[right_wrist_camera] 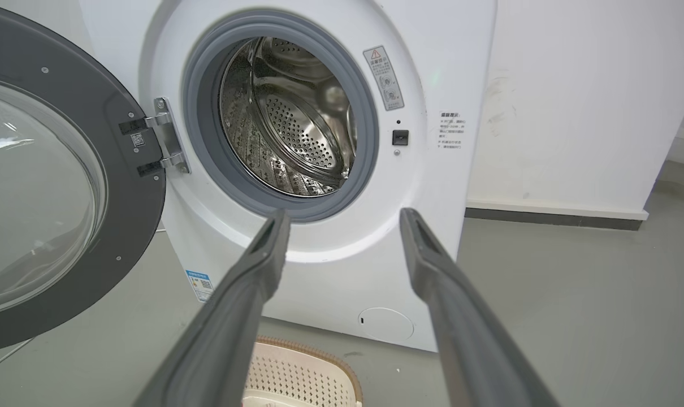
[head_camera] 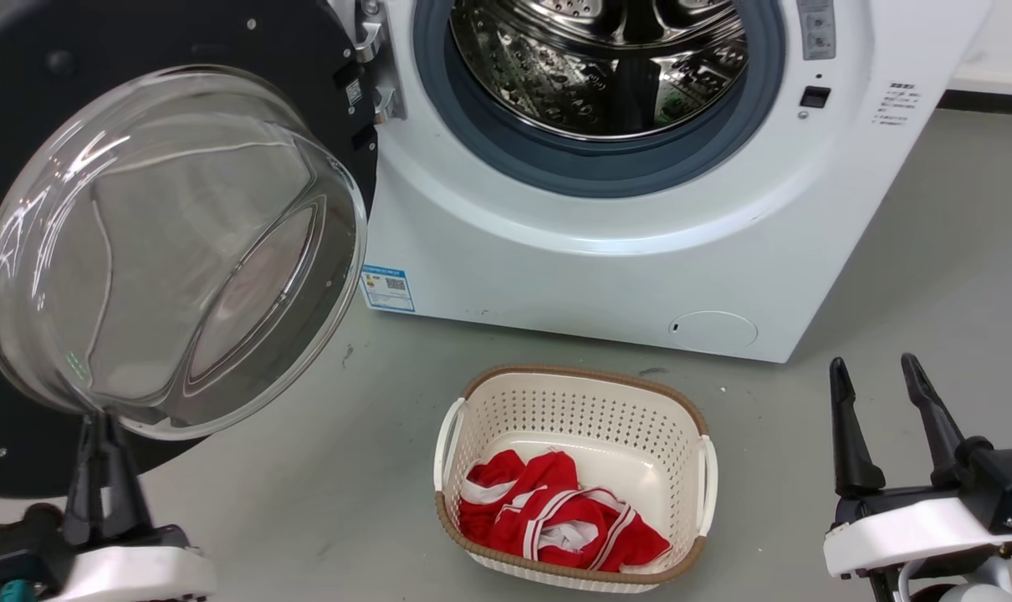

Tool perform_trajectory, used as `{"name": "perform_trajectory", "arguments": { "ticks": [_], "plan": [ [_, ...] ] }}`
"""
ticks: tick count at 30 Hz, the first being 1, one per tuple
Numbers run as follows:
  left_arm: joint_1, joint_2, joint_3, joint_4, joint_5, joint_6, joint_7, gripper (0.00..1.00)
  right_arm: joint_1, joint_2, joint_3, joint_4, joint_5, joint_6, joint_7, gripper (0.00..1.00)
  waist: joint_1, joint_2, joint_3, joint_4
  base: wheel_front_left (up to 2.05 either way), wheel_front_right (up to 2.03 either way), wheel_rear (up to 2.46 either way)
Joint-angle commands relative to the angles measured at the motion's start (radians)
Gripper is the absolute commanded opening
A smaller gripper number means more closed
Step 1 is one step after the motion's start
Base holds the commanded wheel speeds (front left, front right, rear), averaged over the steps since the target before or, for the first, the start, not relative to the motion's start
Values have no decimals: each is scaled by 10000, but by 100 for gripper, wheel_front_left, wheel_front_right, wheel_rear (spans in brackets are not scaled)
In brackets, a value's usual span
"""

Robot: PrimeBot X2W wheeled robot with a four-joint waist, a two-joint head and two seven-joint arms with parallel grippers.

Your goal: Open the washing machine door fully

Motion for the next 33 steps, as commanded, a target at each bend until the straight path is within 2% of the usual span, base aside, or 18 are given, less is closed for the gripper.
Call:
{"name": "perform_trajectory", "arguments": {
  "ticks": [1, 2, 3, 17, 24, 33],
  "plan": [
    [74, -14, -128, -54, 99, -21, -24, 52, 64, 10, 4, 7, 26, -5, -59, 100, 0, 0, -89, -104, 0, 0, 0],
    [102, -32, -265, -83, 132, -36, -24, 95, 83, 8, 10, 8, 20, -7, -66, 100, 0, 0, -131, -150, 0, 0, 0],
    [112, -46, -385, -100, 187, -49, -24, 100, 117, 8, 28, 13, 13, -7, -70, 100, 0, 0, -165, -194, 0, 0, 0],
    [-961, -120, -2189, 144, 595, -228, -25, 100, 156, 10, -13, -118, -136, -7, 45, 100, 0, 0, -351, -1162, 0, 0, 0],
    [-1133, -136, -2460, 322, 510, -95, -25, 100, 269, 10, 35, -305, -227, -7, 99, 100, 0, 0, -372, -1627, 0, 0, 0],
    [-853, -150, -2549, 400, 571, 32, -25, 100, 386, 10, 123, -200, -60, -7, 127, 100, 0, 0, -354, -1737, 0, 0, 0]
  ]
}}
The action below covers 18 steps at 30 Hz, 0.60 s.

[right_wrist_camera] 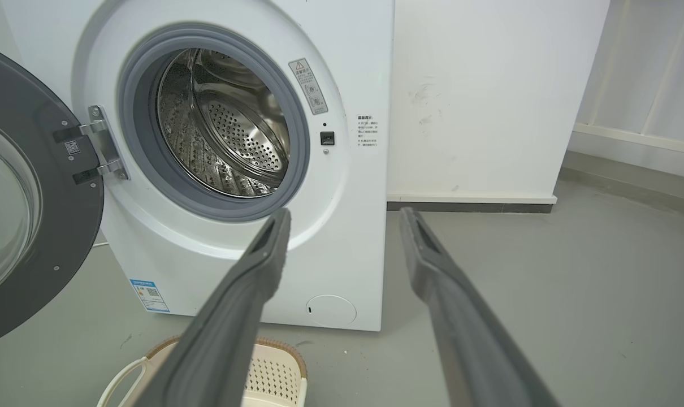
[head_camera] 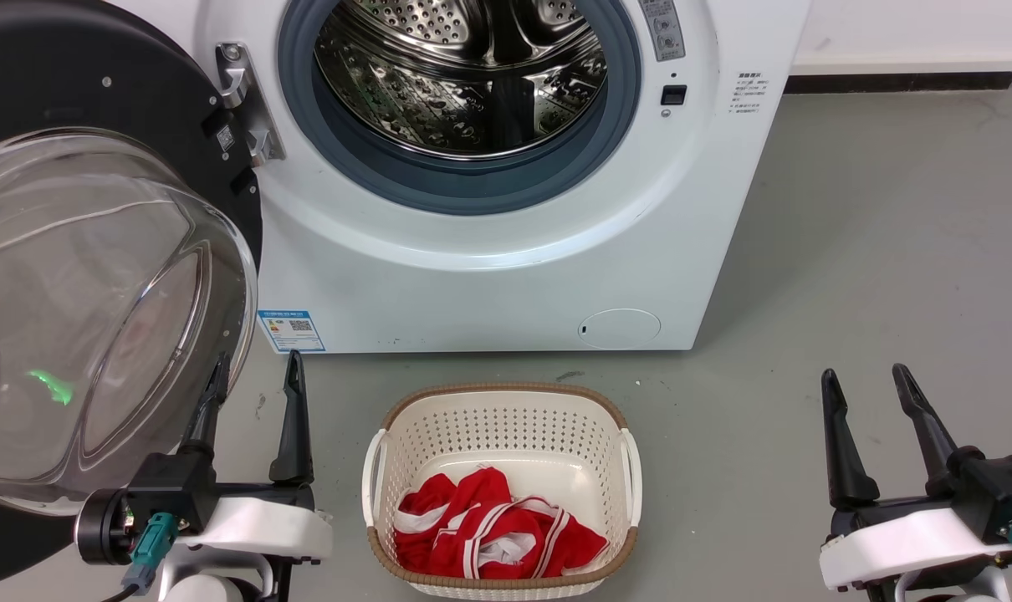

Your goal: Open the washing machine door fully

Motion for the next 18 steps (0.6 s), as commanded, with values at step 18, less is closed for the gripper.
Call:
{"name": "perform_trajectory", "arguments": {
  "ticks": [18],
  "plan": [
    [57, -14, 18, 8, -17, 34, -25, 100, 20, 12, 38, 64, 126, -7, -15, 100, 0, 0, 30, 0, 0, 0, 0]
  ]
}}
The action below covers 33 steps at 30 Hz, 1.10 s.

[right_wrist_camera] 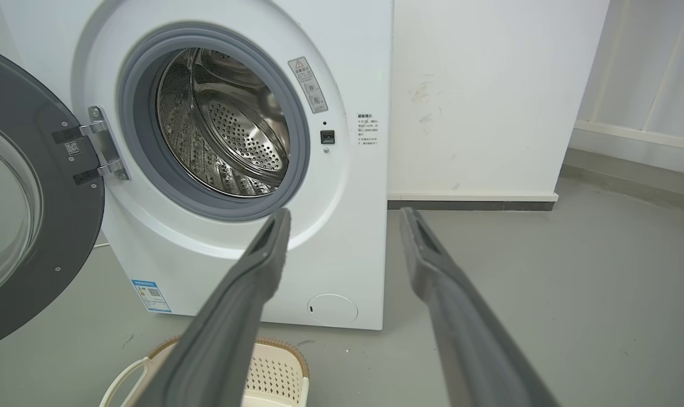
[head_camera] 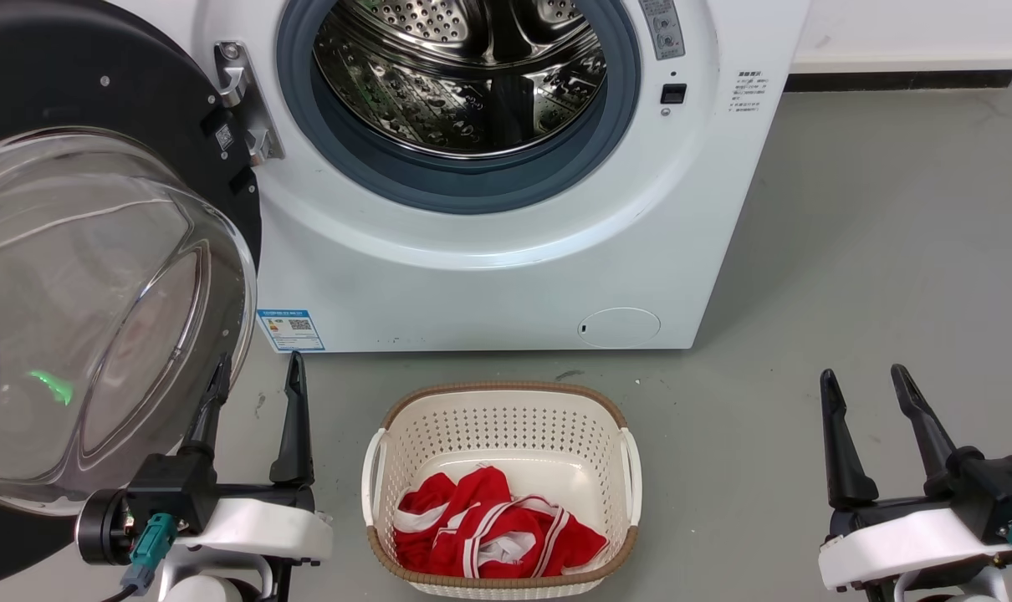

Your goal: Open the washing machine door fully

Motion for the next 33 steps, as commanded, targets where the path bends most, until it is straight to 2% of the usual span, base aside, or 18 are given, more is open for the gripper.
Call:
{"name": "perform_trajectory", "arguments": {
  "ticks": [1, 5, 6, 10, 33],
  "plan": [
    [32, -12, -6, -21, -15, 18, -25, 100, 25, 12, 15, 35, 59, -7, 3, 100, 0, 0, 5, 2, 0, 0, 0],
    [46, -12, -5, -34, -46, 10, -25, 100, 24, 12, 36, 47, 88, -7, -2, 100, 0, 0, 1, -6, 0, 0, 0],
    [0, -2, -13, -9, -29, -2, 0, 0, 0, 0, 25, 27, 14, 0, 0, 0, 0, 0, 2, -6, 0, 0, 0],
    [-30, -11, 61, 252, -191, -13, 92, 0, 64, 2, 76, 166, 164, 0, -15, 0, 0, 0, -1, -6, 0, 0, 0],
    [-129, -8, 179, 597, -4625, -142, 1157, 0, -406, -241, 112, 888, 4888, -1, 611, 0, 0, 0, -84, 25, 0, 0, 0]
  ]
}}
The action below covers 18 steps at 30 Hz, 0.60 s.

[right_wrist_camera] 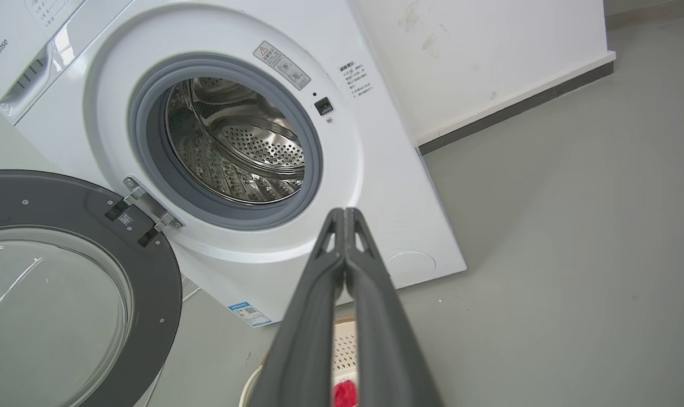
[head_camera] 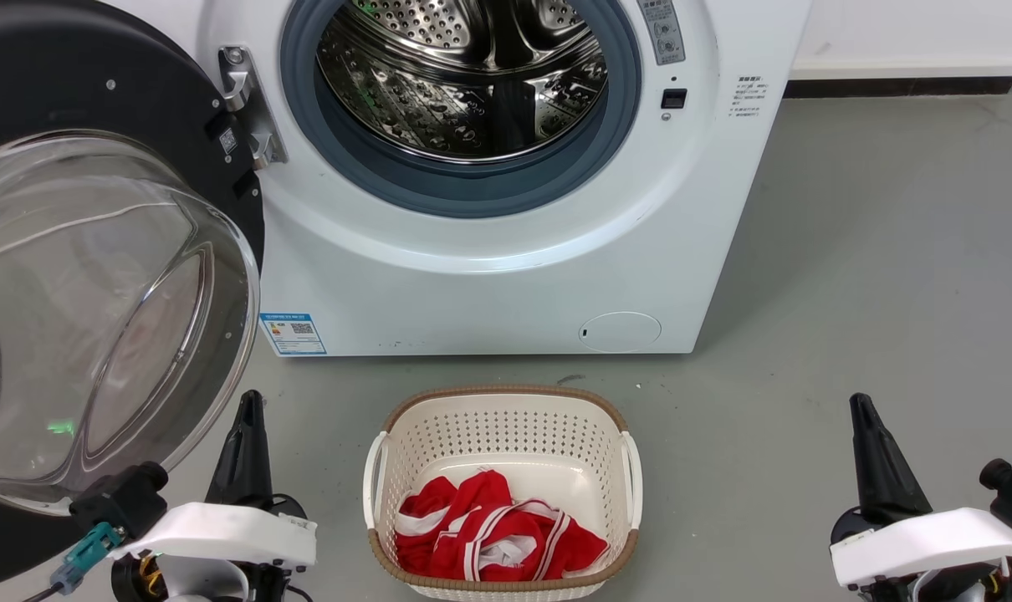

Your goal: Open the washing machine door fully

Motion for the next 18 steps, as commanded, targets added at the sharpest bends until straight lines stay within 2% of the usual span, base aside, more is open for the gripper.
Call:
{"name": "perform_trajectory", "arguments": {
  "ticks": [1, 18],
  "plan": [
    [-251, 23, 38, -100, -325, -44, 74, 0, -354, -100, -12, -58, 359, -1, 38, 0, 1, 0, -3, 2, 0, 0, 0],
    [-337, 25, 135, 132, -2858, -118, 702, 0, -574, -168, -53, 349, 2971, -2, 444, 0, 1, 0, -64, 24, 0, 0, 0]
  ]
}}
